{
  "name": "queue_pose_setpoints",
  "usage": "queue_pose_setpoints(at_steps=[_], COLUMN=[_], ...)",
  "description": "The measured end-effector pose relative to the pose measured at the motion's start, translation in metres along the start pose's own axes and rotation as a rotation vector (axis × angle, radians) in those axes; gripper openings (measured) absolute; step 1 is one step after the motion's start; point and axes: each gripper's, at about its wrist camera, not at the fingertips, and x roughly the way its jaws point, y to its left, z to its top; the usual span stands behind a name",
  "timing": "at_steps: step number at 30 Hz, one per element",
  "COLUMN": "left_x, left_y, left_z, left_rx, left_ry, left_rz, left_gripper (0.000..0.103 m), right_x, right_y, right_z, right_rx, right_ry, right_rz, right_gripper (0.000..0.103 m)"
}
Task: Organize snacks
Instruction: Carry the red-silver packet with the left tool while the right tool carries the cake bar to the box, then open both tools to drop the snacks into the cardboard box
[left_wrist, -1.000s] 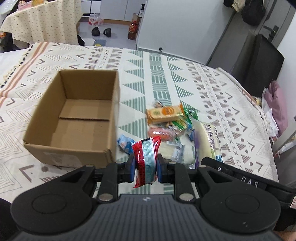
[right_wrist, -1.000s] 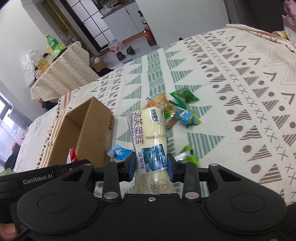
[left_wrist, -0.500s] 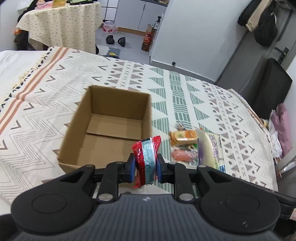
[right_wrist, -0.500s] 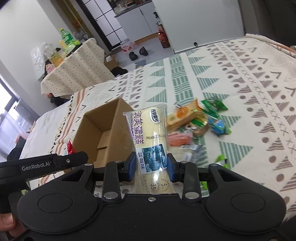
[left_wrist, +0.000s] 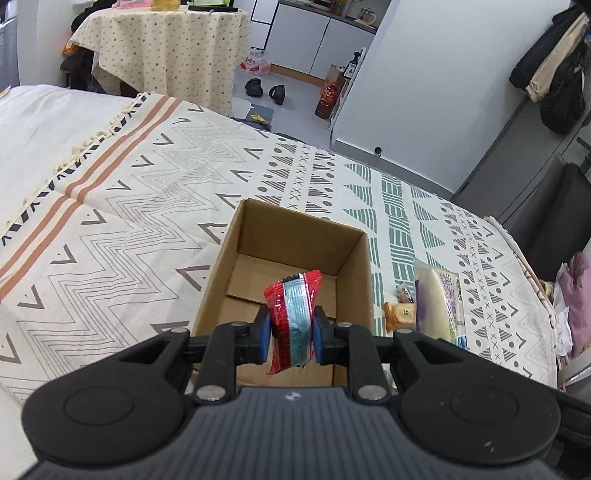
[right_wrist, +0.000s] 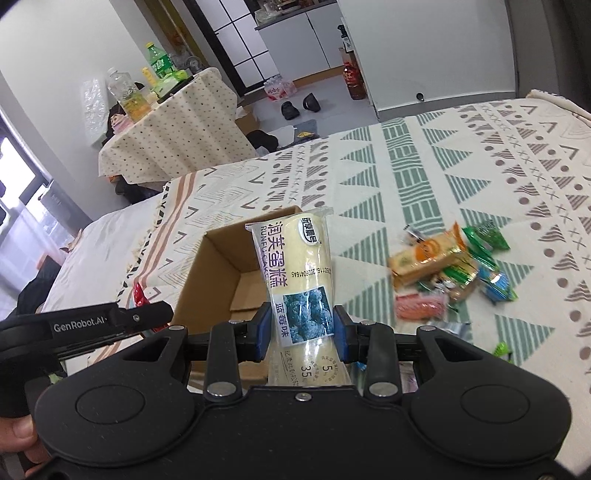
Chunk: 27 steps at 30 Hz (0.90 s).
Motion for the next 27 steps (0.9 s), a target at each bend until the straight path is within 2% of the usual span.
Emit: queue_pose_setpoints(at_steps=[7, 10, 12, 16, 18, 19, 20, 25, 27], left_x=[0.004, 0.002, -0.001, -0.004, -0.006, -0.006, -0.007, -0.008, -0.008], left_y=[0.011, 0.018, 0.020, 0.025, 0.026, 0.026, 0.026, 0.022, 0.018], left_z=[0.001, 0.002, 0.001, 0.001, -0.001, -0.001, -0.001, -0.006, -0.009], left_rx=[-0.011, -0.026, -0.015, -0.022, -0.026, -0.025, -0.023, -0.005, 0.004], left_ry=[0.008, 0.005, -0.004, -0.002, -0.004, -0.004, -0.002, -0.004, 0.002], left_rz=[0.030, 0.045, 0.060, 0.071, 0.079, 0.083, 0.090, 0.115, 0.110], left_gripper=[0.030, 0.040, 0.051, 0.061, 0.071, 0.073, 0.078, 0.086, 0.087], right_x=[0.013, 0.016, 0.019, 0.023, 0.022, 0.021, 0.020, 0.011, 0.005], right_y=[0.015, 0.020, 0.023, 0.028, 0.030, 0.030, 0.030, 0.016, 0.009], right_z=[0.002, 0.002, 0.002, 0.007, 0.010, 0.011, 0.012, 0.008, 0.004], right_rx=[-0.014, -0.012, -0.007, 0.010, 0.008, 0.010, 0.009, 0.028, 0.024], right_ry=[0.016, 0.016, 0.014, -0.005, -0.034, -0.038, -0.042, -0.043, -0.042], right_rz=[0.007, 0.012, 0.017, 0.032, 0.046, 0.041, 0.035, 0.013, -0.005], right_gripper=[0.034, 0.034, 0.034, 0.035, 0.041, 0.055, 0.064, 0.065, 0.070])
